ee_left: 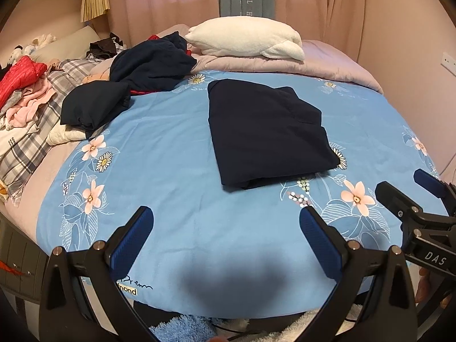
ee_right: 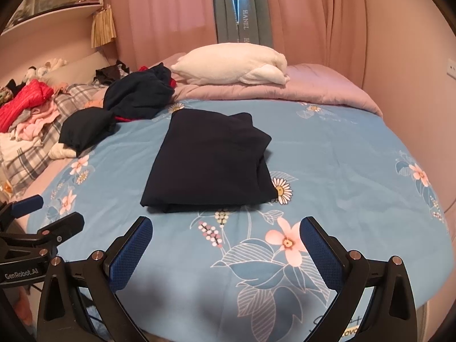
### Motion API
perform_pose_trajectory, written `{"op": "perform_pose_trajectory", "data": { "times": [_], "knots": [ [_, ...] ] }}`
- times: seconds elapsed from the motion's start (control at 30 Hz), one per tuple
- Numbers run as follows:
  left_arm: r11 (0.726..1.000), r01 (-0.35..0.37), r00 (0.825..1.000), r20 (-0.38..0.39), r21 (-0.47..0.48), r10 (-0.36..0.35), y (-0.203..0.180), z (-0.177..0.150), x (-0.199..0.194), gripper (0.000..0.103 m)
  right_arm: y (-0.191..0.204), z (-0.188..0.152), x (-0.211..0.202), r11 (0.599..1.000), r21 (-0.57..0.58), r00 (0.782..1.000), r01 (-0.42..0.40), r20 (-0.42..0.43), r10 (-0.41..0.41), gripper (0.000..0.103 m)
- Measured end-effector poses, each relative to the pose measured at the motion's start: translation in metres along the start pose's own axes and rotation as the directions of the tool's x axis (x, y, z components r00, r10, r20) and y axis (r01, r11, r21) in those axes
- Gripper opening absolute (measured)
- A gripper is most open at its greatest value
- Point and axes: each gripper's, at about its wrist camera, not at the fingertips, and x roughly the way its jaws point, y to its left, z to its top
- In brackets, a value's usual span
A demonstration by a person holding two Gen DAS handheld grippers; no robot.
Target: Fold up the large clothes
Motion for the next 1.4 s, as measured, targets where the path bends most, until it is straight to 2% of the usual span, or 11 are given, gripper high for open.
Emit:
{"op": "perform_pose_trajectory", "data": {
  "times": [1.4],
  "knots": [
    [1.000, -0.018, 1.000, 0.012, 0.016, 0.017, -0.011, -0.001, -0.007, 0.102, 0.001, 0.001, -0.003, 1.000, -0.009, 1.000, -0.006, 0.016, 0.006, 0.102]
  ]
}}
